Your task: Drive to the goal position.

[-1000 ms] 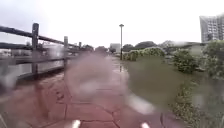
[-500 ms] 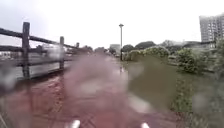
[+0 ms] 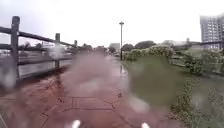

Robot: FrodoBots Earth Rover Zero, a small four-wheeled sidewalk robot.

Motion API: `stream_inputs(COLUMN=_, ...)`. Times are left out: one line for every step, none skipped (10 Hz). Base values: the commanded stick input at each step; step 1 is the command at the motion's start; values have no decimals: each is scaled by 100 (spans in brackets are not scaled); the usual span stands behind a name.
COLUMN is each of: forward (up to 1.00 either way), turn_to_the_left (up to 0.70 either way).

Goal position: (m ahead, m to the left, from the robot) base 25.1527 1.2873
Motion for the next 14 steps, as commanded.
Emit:
stream_inputs(forward=70, turn_to_the_left=0)
stream_inputs(forward=70, turn_to_the_left=0)
stream_inputs(forward=70, turn_to_the_left=0)
stream_inputs(forward=70, turn_to_the_left=0)
stream_inputs(forward=70, turn_to_the_left=0)
stream_inputs(forward=70, turn_to_the_left=0)
stream_inputs(forward=70, turn_to_the_left=0)
stream_inputs(forward=70, turn_to_the_left=0)
stream_inputs(forward=70, turn_to_the_left=0)
stream_inputs(forward=70, turn_to_the_left=0)
stream_inputs(forward=70, turn_to_the_left=0)
stream_inputs(forward=70, turn_to_the_left=0)
stream_inputs(forward=70, turn_to_the_left=0)
stream_inputs(forward=70, turn_to_the_left=0)
